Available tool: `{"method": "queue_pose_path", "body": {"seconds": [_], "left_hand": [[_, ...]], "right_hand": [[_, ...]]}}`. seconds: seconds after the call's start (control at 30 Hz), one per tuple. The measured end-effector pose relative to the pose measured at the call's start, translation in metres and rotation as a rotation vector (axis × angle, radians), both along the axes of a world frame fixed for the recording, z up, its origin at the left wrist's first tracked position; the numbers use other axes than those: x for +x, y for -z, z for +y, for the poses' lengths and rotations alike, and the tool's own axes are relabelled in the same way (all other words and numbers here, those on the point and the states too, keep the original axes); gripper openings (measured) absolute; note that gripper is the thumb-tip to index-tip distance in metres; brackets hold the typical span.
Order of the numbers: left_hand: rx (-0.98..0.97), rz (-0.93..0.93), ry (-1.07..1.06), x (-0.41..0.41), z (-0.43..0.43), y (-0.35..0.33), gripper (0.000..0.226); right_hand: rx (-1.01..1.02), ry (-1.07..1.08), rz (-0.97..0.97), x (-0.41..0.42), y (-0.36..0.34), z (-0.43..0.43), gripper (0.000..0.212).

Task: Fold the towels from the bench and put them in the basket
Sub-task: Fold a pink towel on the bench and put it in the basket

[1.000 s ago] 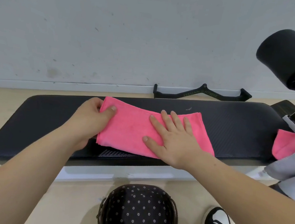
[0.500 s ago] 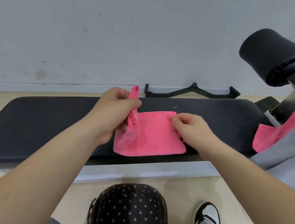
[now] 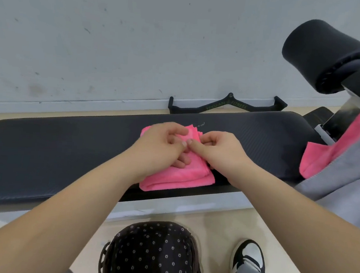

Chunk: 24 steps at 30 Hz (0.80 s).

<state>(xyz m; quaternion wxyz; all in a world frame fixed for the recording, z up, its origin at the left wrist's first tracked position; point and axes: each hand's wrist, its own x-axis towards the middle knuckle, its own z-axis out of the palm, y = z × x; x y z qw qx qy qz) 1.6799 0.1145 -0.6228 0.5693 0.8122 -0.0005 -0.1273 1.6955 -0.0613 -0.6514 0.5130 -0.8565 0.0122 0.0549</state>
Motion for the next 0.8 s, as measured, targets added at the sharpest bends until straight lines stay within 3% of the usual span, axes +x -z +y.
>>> {"method": "queue_pose_path", "body": {"seconds": [0.13, 0.23, 0.3, 0.37, 0.47, 0.53, 0.67, 0.8], "left_hand": [[0.617, -0.359, -0.145, 0.007, 0.040, -0.003, 0.016], [0.923, -0.103, -0.060, 0.007, 0.058, -0.006, 0.060], [0.860, 0.004, -0.016, 0.003, 0.057, -0.001, 0.067], [0.689, 0.009, -0.023, 0.001, 0.052, 0.004, 0.063], [0.525, -0.005, -0.047, 0.002, 0.048, 0.006, 0.048], [0.414, 0.022, -0.090, 0.002, 0.049, 0.004, 0.034], [0.273, 0.040, -0.178, 0.000, 0.055, -0.003, 0.028], [0.080, 0.091, -0.253, -0.004, 0.053, -0.006, 0.032]], "right_hand": [[-0.051, 0.037, 0.006, -0.001, -0.002, 0.007, 0.012], [-0.017, 0.048, 0.002, -0.004, -0.008, 0.009, 0.010], [-0.049, 0.054, -0.009, -0.005, -0.009, 0.007, 0.016], [-0.190, 0.040, -0.026, -0.005, -0.007, 0.005, 0.034], [-0.510, -0.024, -0.222, -0.007, -0.008, 0.006, 0.066], [-0.526, -0.171, -0.327, -0.012, -0.015, 0.010, 0.072], [-0.660, -0.462, -0.165, -0.022, -0.013, 0.021, 0.099], [-0.692, -0.387, -0.161, -0.018, -0.006, 0.031, 0.106]]}}
